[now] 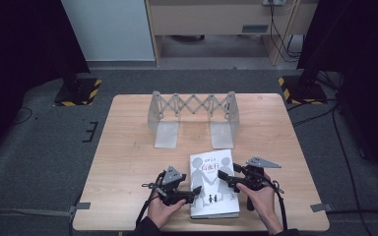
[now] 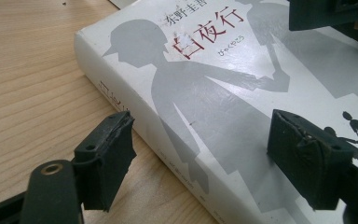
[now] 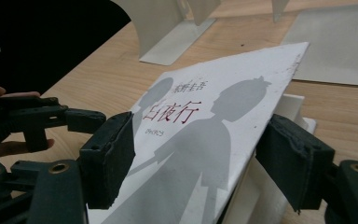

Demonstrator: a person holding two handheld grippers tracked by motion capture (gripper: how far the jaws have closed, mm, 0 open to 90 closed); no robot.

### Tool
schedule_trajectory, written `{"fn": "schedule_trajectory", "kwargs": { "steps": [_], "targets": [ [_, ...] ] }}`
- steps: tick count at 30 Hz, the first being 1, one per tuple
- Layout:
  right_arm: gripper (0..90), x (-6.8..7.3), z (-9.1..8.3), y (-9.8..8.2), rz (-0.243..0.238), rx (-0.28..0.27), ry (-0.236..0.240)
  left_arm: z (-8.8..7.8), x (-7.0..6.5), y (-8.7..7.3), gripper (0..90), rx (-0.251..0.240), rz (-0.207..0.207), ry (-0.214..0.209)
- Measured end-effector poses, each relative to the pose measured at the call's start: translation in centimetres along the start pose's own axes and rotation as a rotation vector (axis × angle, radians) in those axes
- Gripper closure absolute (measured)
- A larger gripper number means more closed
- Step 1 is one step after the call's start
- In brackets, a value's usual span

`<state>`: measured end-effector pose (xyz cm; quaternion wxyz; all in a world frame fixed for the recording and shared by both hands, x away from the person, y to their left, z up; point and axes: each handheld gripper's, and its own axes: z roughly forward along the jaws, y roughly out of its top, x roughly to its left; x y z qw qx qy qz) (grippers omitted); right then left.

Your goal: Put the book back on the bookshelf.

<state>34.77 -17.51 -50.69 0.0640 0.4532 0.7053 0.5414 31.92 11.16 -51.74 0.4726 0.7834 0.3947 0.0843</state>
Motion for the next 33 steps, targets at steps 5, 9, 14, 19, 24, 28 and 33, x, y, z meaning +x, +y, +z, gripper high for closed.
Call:
{"fn": "schedule_trajectory", "kwargs": {
  "steps": [5,9,14,19,24,28,33],
  "targets": [
    [28.2,0.2,0.1,-0.1,0.016,-0.015,0.007,0.0,0.0,-0.1,20.5,0.000,-0.001,-0.003],
    [28.0,0.2,0.2,-0.2,0.011,-0.005,-0.002,0.0,0.1,-0.1,20.1,0.003,0.002,-0.004],
    [27.3,-0.3,0.4,-0.7,0.007,0.039,-0.046,0.1,0.1,-0.2,20.0,0.015,0.005,-0.004],
    [28.4,-0.3,0.3,-0.6,0.008,0.033,-0.036,0.0,0.2,-0.2,19.1,0.011,0.003,-0.007],
    [27.5,0.4,0.0,0.2,-0.014,-0.005,-0.001,-0.3,0.1,-0.1,19.5,0.003,0.013,0.003],
    [26.6,0.8,0.2,0.6,-0.041,-0.020,0.004,-0.6,0.3,0.0,20.6,-0.003,0.011,0.016],
    [26.1,0.9,0.3,0.8,-0.026,-0.019,0.019,-0.7,0.4,0.0,20.6,0.000,0.012,0.016]
  ]
}}
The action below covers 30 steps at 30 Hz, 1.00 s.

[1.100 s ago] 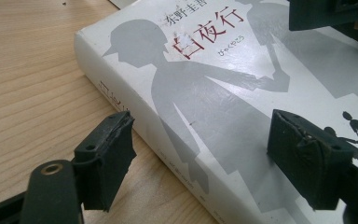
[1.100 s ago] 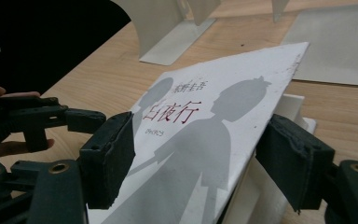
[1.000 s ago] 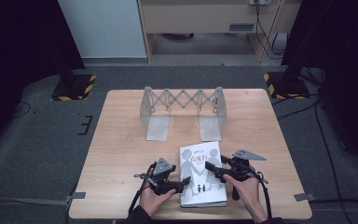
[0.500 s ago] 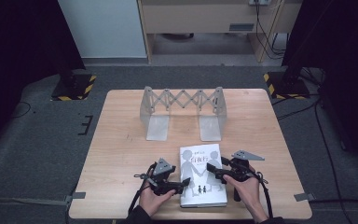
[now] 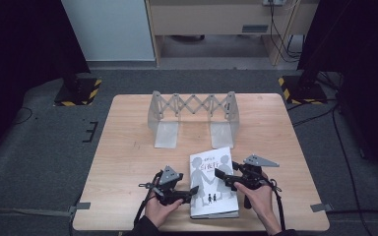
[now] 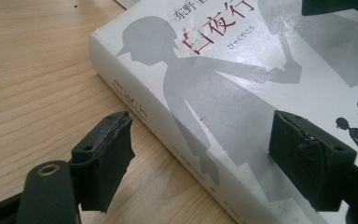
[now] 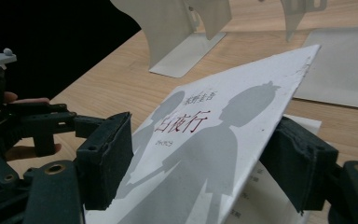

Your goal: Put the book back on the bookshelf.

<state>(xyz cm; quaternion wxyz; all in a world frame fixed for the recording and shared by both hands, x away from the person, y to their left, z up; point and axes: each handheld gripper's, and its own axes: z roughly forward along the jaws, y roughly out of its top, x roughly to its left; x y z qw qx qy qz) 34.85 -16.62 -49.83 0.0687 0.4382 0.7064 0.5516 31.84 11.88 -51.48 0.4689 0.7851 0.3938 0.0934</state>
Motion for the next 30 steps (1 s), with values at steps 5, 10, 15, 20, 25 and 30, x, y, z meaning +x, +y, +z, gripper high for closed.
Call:
{"fn": "schedule_trajectory", "kwargs": {
  "steps": [5,10,15,20,25,30],
  "targets": [
    [25.6,-0.2,0.3,-0.4,-0.002,0.021,-0.025,0.1,0.0,0.0,20.5,0.007,0.002,-0.004],
    [25.5,-0.7,0.3,-0.8,0.020,0.060,-0.060,0.2,0.1,-0.2,20.6,0.018,0.003,0.002],
    [25.8,-1.3,0.3,-1.2,0.035,0.074,-0.072,0.2,0.2,-0.2,20.6,0.020,0.003,0.000],
    [27.0,-0.5,-0.1,-0.3,0.020,0.022,-0.023,0.2,0.0,-0.1,20.6,0.006,0.003,-0.003],
    [26.9,0.0,-0.1,0.3,-0.018,0.001,-0.022,-0.3,0.3,0.1,20.7,-0.013,-0.001,0.005],
    [24.3,0.1,0.3,0.0,-0.017,0.000,-0.020,-0.5,0.5,0.1,20.7,-0.018,-0.008,0.009]
  ]
}}
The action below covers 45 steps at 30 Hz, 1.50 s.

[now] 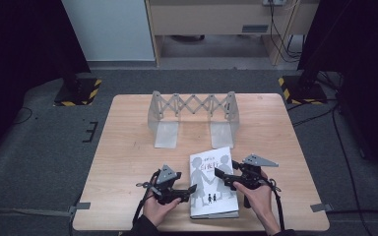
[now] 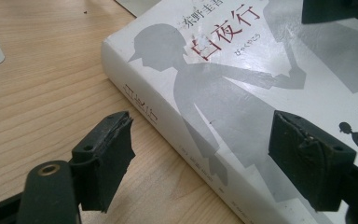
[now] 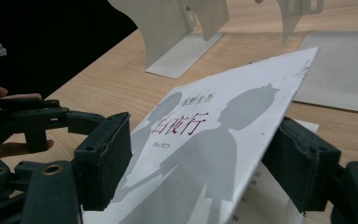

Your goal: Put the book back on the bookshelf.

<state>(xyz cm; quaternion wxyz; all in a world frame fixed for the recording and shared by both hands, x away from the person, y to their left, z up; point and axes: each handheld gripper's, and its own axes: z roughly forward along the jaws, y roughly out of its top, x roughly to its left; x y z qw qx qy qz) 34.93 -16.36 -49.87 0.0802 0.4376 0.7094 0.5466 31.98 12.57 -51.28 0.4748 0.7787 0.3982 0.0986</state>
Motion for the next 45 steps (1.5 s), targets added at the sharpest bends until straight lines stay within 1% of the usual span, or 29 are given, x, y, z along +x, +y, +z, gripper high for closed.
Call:
{"fn": "schedule_trajectory", "kwargs": {
  "steps": [4,5,6,7,8,9,11,16,18,19,20,24,25,26,28,29,30,31,32,33,34,36,38,40,41,42,43,44,45],
  "targets": [
    [24.3,-0.5,0.3,-0.6,0.015,0.042,-0.026,0.2,0.0,-0.2,20.7,0.012,0.001,-0.004],
    [24.3,-0.5,0.3,-0.6,0.015,0.042,-0.026,0.2,0.0,-0.2,20.7,0.017,0.002,-0.004],
    [23.1,-0.9,0.3,-0.8,0.016,0.061,-0.040,0.3,-0.1,-0.2,20.7,0.022,0.007,-0.004],
    [23.1,-0.9,0.3,-0.8,0.016,0.061,-0.040,0.3,-0.1,-0.2,20.7,0.022,0.007,-0.004],
    [22.7,-1.0,0.4,-0.9,0.025,0.072,-0.050,0.3,-0.1,-0.2,20.7,0.023,0.006,-0.005],
    [23.3,-1.3,0.4,-1.1,0.020,0.089,-0.063,0.3,-0.1,-0.3,20.7,0.024,0.006,-0.004],
    [24.5,-1.5,0.4,-1.3,0.035,0.080,-0.057,0.4,-0.1,-0.3,20.7,0.027,0.006,-0.003],
    [25.0,-1.5,0.2,-1.0,0.024,0.092,-0.055,0.3,0.0,-0.3,20.7,0.032,0.008,-0.002],
    [25.0,-1.4,0.0,-0.7,0.018,0.077,-0.054,0.2,0.0,-0.3,20.7,0.025,0.007,-0.001],
    [25.0,-1.1,-0.2,-0.4,0.013,0.059,-0.053,0.2,0.0,-0.2,20.7,0.024,0.005,0.000],
    [25.0,-1.1,-0.2,-0.4,0.013,0.059,-0.053,0.1,0.1,-0.2,20.7,0.020,0.003,0.002],
    [25.0,-0.5,-0.6,0.3,-0.007,0.016,-0.041,-0.1,0.2,-0.1,20.7,0.011,-0.002,0.006],
    [24.8,-0.4,-0.8,0.5,-0.010,0.004,-0.042,-0.2,0.3,-0.1,20.7,0.005,-0.006,0.006],
    [24.1,-0.4,-1.0,0.7,-0.026,-0.016,-0.053,-0.2,0.3,-0.1,20.7,0.005,-0.005,0.007],
    [24.1,-0.4,-1.1,0.8,-0.027,-0.017,-0.057,-0.2,0.3,-0.2,20.7,0.006,-0.006,0.006],
    [27.9,-0.4,-1.1,0.8,-0.010,-0.028,-0.029,-0.1,0.3,-0.2,20.7,0.015,-0.002,0.005],
    [27.9,-0.4,-1.1,0.8,-0.010,-0.028,-0.029,-0.1,0.3,-0.2,20.7,0.015,-0.002,0.005],
    [27.6,-0.2,-0.7,0.5,0.006,-0.003,0.000,0.0,0.2,-0.2,20.7,0.018,-0.001,0.006],
    [27.6,-0.2,-0.7,0.5,0.006,-0.003,0.000,0.0,0.2,-0.2,20.7,0.020,-0.001,0.006],
    [27.5,-0.4,-0.5,0.4,-0.022,0.024,-0.032,0.0,0.2,-0.3,20.7,0.021,0.002,0.005],
    [27.5,-0.4,-0.5,0.4,-0.022,0.024,-0.032,0.0,0.2,-0.3,20.7,0.022,0.002,0.005],
    [25.9,-1.0,-0.5,0.1,-0.015,0.035,-0.059,0.0,0.2,-0.3,20.7,0.026,0.002,0.006],
    [25.5,-1.9,-0.5,-0.5,-0.009,0.056,-0.090,0.1,0.3,-0.3,20.7,0.029,0.002,0.010],
    [25.4,-2.3,-0.3,-1.0,-0.014,0.078,-0.105,0.1,0.3,-0.4,20.7,0.030,0.002,0.013],
    [25.3,-2.4,-0.2,-1.2,-0.011,0.088,-0.101,0.1,0.3,-0.4,20.7,0.030,0.004,0.016],
    [25.1,-2.4,0.2,-1.6,-0.012,0.112,-0.097,0.0,0.4,-0.4,20.8,0.026,0.001,0.019],
    [25.1,-2.4,0.2,-1.6,-0.012,0.112,-0.097,0.0,0.4,-0.4,20.8,0.026,0.001,0.019],
    [24.7,-2.1,0.5,-1.9,-0.008,0.131,-0.086,0.0,0.4,-0.4,20.9,0.026,0.001,0.021],
    [24.7,-2.1,0.5,-1.9,-0.008,0.131,-0.086,0.0,0.5,-0.4,20.9,0.028,0.004,0.024]
  ]
}}
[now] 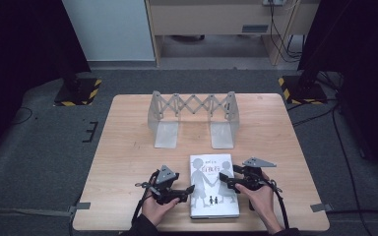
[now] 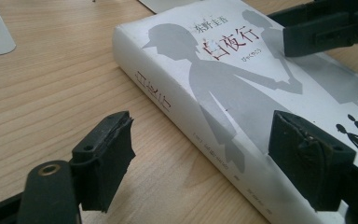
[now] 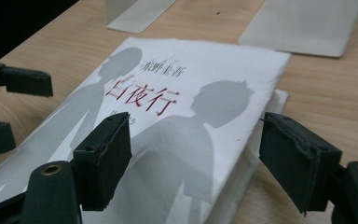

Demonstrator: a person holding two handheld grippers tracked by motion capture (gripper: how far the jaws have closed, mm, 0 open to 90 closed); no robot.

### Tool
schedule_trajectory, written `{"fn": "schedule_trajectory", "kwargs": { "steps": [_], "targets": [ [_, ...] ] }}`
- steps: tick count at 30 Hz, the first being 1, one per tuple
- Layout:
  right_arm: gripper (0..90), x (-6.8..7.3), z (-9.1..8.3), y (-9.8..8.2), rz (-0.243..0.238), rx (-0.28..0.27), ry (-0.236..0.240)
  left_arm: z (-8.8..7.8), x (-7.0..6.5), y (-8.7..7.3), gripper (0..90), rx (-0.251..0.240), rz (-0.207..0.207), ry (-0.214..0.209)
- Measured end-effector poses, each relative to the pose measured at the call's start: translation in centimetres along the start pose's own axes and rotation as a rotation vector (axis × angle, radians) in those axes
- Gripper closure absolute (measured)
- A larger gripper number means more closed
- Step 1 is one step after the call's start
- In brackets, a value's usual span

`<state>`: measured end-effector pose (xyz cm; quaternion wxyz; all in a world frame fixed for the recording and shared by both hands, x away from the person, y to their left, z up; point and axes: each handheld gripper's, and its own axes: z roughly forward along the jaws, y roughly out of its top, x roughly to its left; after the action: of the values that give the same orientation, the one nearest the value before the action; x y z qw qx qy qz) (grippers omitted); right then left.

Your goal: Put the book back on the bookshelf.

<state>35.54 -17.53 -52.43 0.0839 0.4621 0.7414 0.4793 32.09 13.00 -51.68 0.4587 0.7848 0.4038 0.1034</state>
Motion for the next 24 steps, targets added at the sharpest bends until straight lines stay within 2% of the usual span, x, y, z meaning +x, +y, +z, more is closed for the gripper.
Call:
{"fn": "schedule_trajectory", "kwargs": {
  "steps": [5,12,14,18,24],
  "targets": [
    [24.6,0.3,0.1,0.0,0.001,0.000,0.006,-0.1,0.2,-0.1,21.3,-0.001,-0.005,0.010],
    [24.7,1.2,-1.1,1.4,-0.020,-0.091,0.034,-0.3,0.4,0.0,21.3,-0.003,-0.010,0.017],
    [24.7,1.6,-1.4,1.8,-0.018,-0.126,0.056,-0.3,0.4,0.0,21.3,-0.004,-0.011,0.017],
    [24.9,1.8,-1.3,1.8,-0.009,-0.128,0.070,-0.3,0.4,0.0,21.2,-0.004,-0.012,0.016],
    [26.6,1.9,-0.6,1.3,0.012,-0.083,0.098,-0.2,0.3,-0.1,21.2,0.001,-0.009,0.009]
  ]
}}
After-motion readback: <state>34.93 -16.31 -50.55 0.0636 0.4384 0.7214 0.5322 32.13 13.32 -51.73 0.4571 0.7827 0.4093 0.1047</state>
